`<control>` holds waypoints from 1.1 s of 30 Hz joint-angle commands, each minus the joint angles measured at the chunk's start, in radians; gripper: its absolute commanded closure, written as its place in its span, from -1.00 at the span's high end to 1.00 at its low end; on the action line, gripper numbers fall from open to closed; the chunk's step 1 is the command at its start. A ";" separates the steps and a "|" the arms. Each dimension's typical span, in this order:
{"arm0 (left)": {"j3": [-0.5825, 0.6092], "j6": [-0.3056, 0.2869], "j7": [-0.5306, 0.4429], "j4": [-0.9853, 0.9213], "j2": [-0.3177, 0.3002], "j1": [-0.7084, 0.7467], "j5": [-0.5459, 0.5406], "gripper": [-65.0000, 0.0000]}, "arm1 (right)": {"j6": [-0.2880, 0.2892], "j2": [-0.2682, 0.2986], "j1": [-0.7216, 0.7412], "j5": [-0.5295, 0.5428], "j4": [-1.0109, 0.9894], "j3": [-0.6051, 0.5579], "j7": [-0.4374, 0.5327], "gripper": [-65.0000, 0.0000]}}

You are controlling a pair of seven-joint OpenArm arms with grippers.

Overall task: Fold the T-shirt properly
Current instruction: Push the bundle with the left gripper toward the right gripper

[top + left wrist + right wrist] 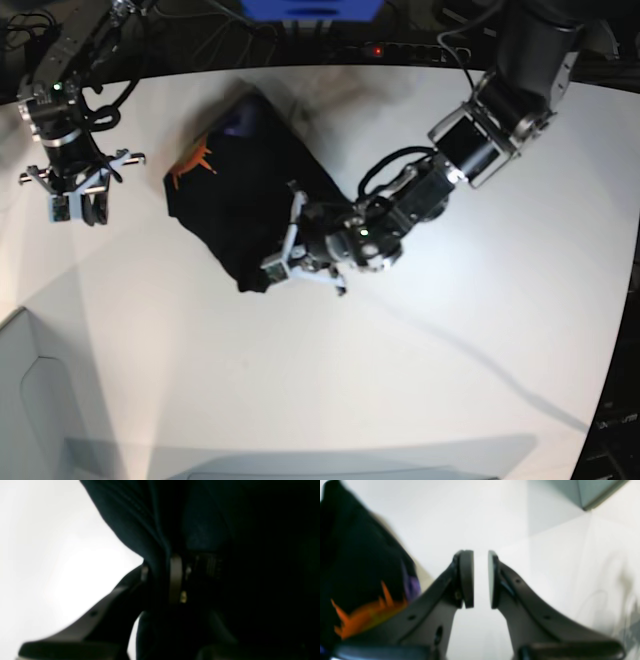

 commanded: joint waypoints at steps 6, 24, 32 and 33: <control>0.159 -0.080 -0.153 -0.229 0.167 -0.088 0.274 -1.00 | 0.013 -0.019 0.003 0.011 0.015 0.086 -0.009 -0.73; 0.233 -0.079 -0.193 -0.302 0.322 -0.230 0.362 0.10 | 0.013 -0.065 0.003 0.009 -0.003 0.147 -0.009 -0.73; 0.009 -0.079 -0.183 -0.134 0.263 -0.229 0.362 0.11 | 0.013 -0.044 0.028 0.009 -0.135 0.146 -0.001 -0.73; -0.010 -0.079 -0.183 -0.110 0.248 -0.227 0.362 0.11 | 0.013 -0.039 0.036 0.009 -0.158 0.146 -0.001 -0.73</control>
